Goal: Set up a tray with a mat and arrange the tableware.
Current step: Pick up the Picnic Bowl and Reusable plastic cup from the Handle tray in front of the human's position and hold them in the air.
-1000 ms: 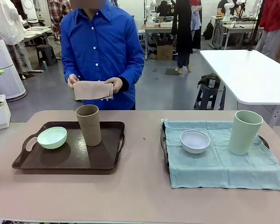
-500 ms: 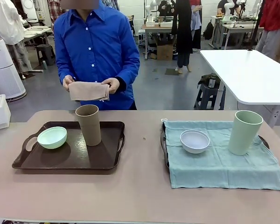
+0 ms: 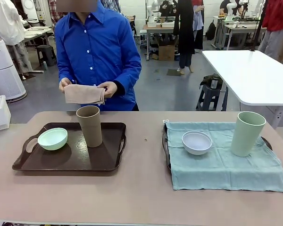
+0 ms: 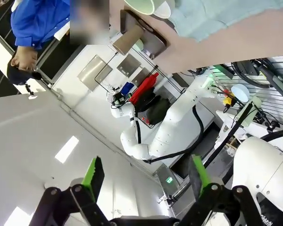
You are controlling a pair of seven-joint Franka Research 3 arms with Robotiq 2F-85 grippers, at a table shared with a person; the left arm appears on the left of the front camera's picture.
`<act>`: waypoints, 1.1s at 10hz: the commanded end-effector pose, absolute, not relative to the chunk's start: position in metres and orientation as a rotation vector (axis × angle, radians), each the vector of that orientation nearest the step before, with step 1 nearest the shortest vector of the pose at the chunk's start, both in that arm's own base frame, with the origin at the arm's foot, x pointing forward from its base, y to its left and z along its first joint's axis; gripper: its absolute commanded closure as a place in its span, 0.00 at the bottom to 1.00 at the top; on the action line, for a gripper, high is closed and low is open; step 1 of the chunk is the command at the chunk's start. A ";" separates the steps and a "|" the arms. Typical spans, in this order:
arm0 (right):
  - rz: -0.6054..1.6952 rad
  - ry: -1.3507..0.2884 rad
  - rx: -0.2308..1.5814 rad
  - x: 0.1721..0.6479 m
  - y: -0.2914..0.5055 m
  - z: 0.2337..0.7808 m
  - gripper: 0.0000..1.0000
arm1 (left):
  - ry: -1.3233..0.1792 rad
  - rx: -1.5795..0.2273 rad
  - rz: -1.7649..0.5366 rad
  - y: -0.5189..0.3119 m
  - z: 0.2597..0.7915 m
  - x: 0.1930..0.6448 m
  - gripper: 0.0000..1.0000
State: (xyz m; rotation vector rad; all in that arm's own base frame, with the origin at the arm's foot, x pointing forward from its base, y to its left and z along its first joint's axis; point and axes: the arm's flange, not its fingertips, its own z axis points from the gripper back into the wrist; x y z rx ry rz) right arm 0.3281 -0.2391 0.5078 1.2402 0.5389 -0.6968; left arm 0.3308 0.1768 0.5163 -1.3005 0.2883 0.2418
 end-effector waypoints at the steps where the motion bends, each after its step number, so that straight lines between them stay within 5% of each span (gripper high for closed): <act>1: -0.706 0.528 1.250 0.323 -0.245 0.508 0.04 | 0.297 -1.297 0.250 0.175 0.518 0.330 0.08; 11: -0.709 0.529 1.246 0.324 -0.244 0.508 0.04 | 0.297 -1.297 0.250 0.175 0.518 0.330 0.08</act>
